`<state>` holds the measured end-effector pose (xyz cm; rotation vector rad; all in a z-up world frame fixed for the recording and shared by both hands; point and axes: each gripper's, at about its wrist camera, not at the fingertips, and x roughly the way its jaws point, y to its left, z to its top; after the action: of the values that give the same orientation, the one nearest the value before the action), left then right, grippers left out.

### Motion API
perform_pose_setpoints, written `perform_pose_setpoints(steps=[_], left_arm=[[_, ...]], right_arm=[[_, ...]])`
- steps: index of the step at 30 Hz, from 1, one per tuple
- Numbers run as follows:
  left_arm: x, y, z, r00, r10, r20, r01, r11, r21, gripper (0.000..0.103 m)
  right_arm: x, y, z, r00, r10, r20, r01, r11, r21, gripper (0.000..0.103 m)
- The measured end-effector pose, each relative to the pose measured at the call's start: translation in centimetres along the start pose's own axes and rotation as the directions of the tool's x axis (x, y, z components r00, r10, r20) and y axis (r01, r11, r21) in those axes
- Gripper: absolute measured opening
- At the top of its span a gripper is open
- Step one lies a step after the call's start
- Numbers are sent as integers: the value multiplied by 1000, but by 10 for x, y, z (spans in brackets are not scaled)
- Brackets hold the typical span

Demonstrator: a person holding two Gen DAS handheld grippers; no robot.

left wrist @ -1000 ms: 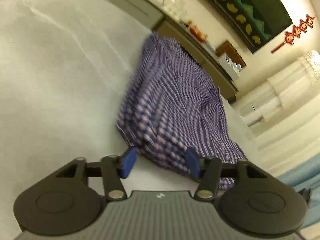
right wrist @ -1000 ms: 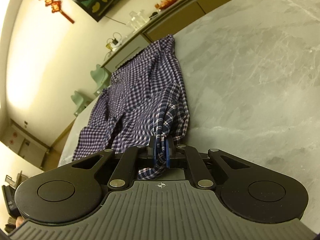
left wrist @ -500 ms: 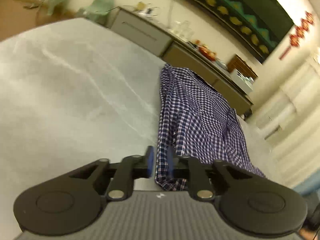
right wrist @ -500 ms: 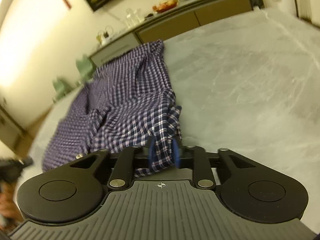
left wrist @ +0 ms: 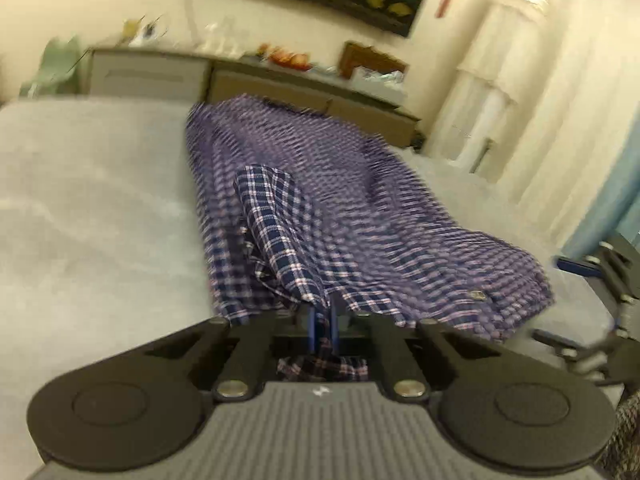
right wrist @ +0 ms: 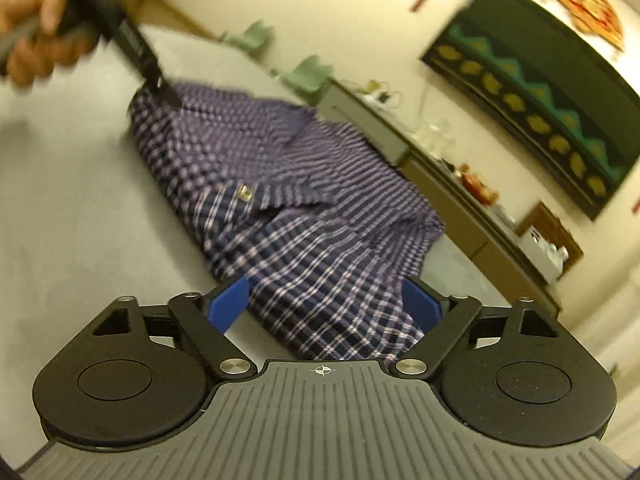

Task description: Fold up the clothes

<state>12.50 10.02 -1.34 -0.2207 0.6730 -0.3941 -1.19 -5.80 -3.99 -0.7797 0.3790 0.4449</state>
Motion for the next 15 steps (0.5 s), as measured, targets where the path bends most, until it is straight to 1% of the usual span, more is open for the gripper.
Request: perform_pose_setpoints(steps=[3, 5, 6, 7, 8, 9, 10, 11, 12, 13, 14, 15], left_arm=[[-14, 3, -5, 999, -27, 25, 28, 999, -35, 4], [-15, 7, -11, 999, -42, 26, 43, 998, -53, 6], [-13, 7, -13, 999, -40, 24, 41, 998, -53, 16], [-11, 8, -15, 999, -29, 27, 31, 998, -54, 35], [-9, 8, -16, 999, -18, 30, 19, 998, -56, 46], [-6, 9, -17, 1000, -8, 29, 10, 998, -60, 62], [-2, 9, -17, 1000, 2, 29, 0, 998, -63, 67], [2, 7, -18, 1000, 8, 14, -7, 999, -47, 65], [7, 4, -19, 1000, 13, -16, -13, 1000, -13, 35], [12, 0, -20, 999, 18, -46, -17, 1000, 21, 16], [13, -1, -21, 998, 30, -59, -28, 999, 30, 15], [8, 2, -18, 998, 42, -51, -42, 999, 0, 13]], right_arm=[[11, 3, -1, 1000, -15, -26, 12, 995, -101, 84], [17, 7, -3, 999, -22, -48, 14, 987, -160, 80], [21, 9, -4, 998, -25, -59, 14, 982, -189, 77], [24, 11, -5, 997, -29, -70, 13, 976, -219, 74], [26, 15, -3, 998, -24, -66, 8, 970, -244, 73], [28, 21, 0, 998, -18, -59, 2, 963, -268, 73], [30, 26, 3, 999, -12, -53, -4, 956, -293, 73], [30, 30, 5, 999, -7, -40, -5, 950, -313, 73], [30, 32, 6, 1000, -5, -27, -4, 946, -323, 77], [32, 31, 7, 1000, -3, -27, -6, 947, -322, 80], [35, 28, 7, 1000, 0, -30, -9, 948, -320, 81], [37, 26, 8, 999, 2, -33, -12, 948, -317, 77]])
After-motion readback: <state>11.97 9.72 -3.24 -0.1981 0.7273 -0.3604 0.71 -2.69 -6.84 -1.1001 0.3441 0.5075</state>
